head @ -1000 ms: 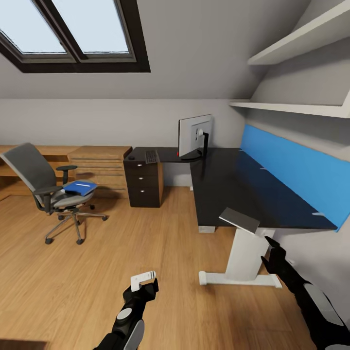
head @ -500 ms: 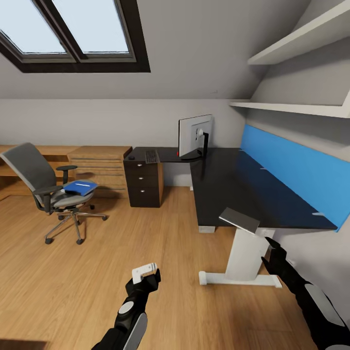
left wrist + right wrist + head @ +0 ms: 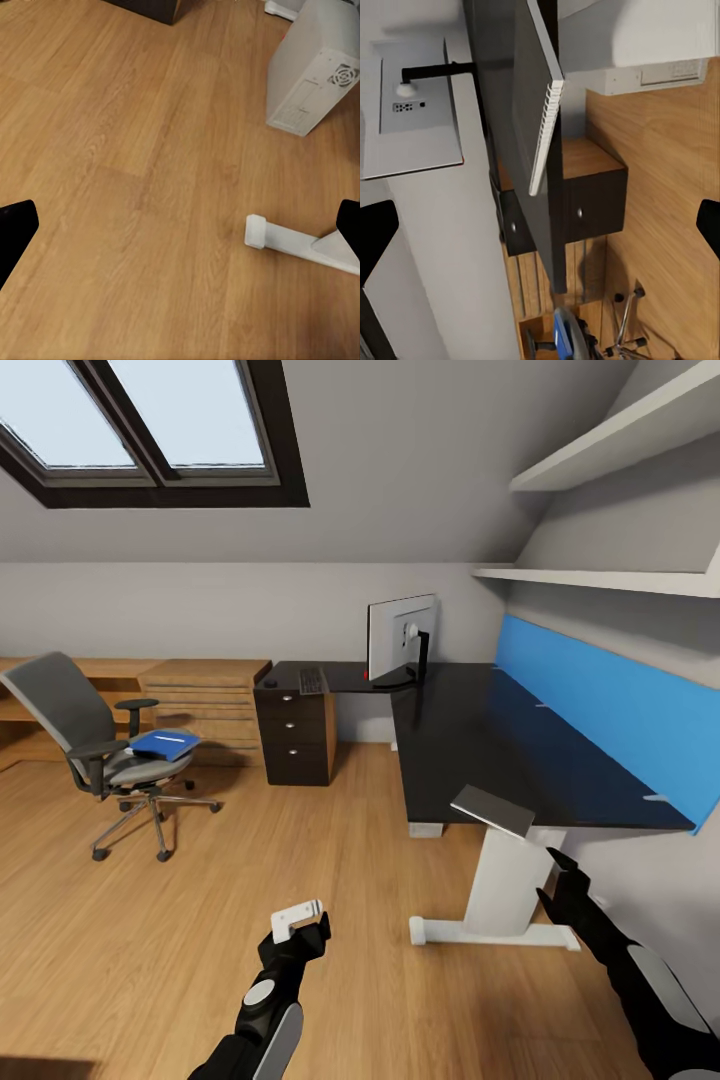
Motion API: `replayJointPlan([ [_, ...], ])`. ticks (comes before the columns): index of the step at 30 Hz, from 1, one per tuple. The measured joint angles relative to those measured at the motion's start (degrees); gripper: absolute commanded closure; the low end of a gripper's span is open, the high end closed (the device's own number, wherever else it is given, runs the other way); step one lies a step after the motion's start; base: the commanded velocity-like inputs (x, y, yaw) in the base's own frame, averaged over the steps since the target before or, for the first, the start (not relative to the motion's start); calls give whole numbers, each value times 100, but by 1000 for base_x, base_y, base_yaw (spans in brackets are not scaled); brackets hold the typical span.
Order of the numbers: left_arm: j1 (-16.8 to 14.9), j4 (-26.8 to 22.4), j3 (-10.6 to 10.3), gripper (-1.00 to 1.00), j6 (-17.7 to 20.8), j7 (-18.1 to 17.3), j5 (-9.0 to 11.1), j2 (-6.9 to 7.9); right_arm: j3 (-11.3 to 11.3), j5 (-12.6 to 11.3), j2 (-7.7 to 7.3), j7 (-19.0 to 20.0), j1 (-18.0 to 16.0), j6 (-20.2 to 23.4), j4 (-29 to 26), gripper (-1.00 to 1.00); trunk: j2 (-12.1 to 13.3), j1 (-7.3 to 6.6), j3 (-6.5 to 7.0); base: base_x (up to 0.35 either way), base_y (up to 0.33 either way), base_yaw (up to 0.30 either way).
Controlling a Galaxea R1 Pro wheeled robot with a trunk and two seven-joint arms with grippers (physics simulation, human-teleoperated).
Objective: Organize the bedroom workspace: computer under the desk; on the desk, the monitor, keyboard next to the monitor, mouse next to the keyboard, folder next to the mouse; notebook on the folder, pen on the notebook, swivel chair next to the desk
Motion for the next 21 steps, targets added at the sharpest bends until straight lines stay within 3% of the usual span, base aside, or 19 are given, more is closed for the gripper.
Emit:
replayJointPlan([
  [7,1,7,-3,-100,-12,-11,1,49,18,146,15,-8,0,-18,5,-100,0,0,0,11,0,0],
  [21,2,17,-5,-100,-4,-16,-7,68,35,201,23,-9,0,-30,24,-100,0,-2,0,134,0,0],
])
